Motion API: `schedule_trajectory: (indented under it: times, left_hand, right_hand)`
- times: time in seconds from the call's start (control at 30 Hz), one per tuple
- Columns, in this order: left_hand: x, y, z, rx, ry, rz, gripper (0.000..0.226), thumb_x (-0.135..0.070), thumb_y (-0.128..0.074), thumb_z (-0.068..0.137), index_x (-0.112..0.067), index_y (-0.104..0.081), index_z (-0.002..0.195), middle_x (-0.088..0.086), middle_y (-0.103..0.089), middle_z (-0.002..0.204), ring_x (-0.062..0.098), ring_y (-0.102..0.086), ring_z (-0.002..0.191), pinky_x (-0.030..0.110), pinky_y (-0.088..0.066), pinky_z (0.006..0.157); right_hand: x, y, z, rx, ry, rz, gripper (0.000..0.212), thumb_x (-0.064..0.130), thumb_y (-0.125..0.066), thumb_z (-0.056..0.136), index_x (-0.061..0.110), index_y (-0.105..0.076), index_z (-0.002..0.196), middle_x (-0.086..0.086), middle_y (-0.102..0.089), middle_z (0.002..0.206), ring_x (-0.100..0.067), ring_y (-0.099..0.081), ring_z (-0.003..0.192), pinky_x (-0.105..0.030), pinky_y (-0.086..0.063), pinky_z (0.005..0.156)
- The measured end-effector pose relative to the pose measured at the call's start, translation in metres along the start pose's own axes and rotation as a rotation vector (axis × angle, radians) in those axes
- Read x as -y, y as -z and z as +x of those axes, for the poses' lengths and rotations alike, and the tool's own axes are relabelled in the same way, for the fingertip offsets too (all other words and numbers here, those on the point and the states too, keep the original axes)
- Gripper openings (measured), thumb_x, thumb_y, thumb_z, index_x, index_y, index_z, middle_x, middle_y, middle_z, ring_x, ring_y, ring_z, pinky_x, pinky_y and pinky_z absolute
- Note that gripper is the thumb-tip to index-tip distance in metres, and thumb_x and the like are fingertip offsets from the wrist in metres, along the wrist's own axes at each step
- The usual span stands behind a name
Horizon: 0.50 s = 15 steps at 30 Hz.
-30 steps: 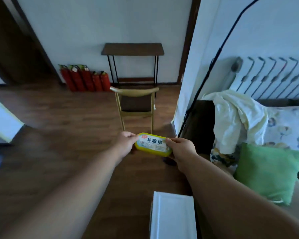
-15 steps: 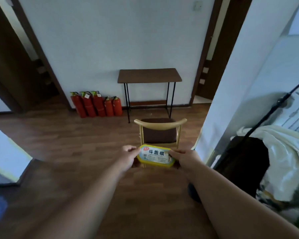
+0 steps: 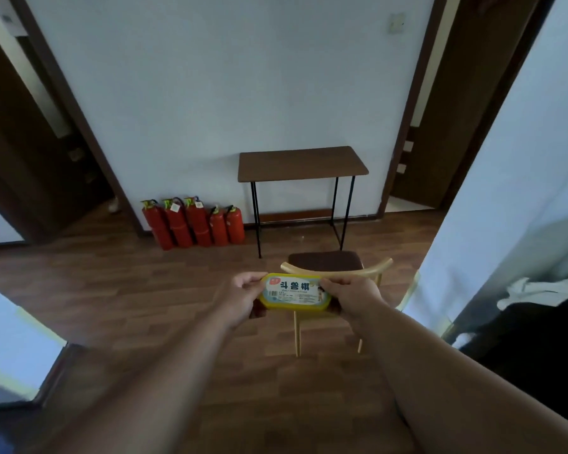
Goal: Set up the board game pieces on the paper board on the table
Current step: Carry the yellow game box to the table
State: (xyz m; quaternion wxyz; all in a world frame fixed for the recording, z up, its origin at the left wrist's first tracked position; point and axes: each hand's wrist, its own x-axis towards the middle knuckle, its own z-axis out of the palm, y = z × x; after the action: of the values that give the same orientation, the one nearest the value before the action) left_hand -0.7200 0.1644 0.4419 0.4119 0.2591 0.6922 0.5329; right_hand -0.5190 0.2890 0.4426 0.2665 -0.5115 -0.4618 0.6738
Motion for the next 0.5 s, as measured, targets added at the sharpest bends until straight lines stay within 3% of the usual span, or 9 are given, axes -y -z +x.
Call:
schedule_trajectory:
  times: [0.13,0.4,0.5]
  left_hand:
    - [-0.027,0.017,0.07,-0.048,-0.035,0.026,0.015,-0.015,-0.065,0.102,-0.024,-0.077,0.103,0.007,-0.079,0.096,0.02,-0.072,0.079,0.038,-0.061,0.063]
    - [-0.08,0.058,0.256,-0.143,0.007,-0.006,0.013,-0.015,-0.061,0.101,-0.014,-0.073,0.105,0.022,-0.076,0.102,0.031,-0.07,0.075,0.038,-0.055,0.059]
    - [-0.097,0.083,0.308,-0.18,0.056,-0.066,0.012,-0.016,-0.062,0.1,-0.014,-0.073,0.105,0.019,-0.077,0.104,0.033,-0.073,0.085,0.04,-0.057,0.062]
  right_hand:
    - [0.034,-0.031,0.069,0.017,0.027,-0.03,0.008,0.009,-0.079,0.093,0.002,-0.08,0.097,-0.015,-0.082,0.088,-0.03,-0.081,0.086,-0.05,-0.066,0.084]
    - [0.127,-0.122,0.248,0.066,0.06,-0.131,0.005,0.017,-0.083,0.09,0.013,-0.081,0.088,-0.009,-0.082,0.086,-0.029,-0.081,0.086,-0.051,-0.066,0.083]
    - [0.156,-0.163,0.293,0.085,0.042,-0.159,0.006,0.019,-0.079,0.093,0.013,-0.08,0.091,-0.01,-0.082,0.09,-0.03,-0.08,0.088,-0.051,-0.066,0.083]
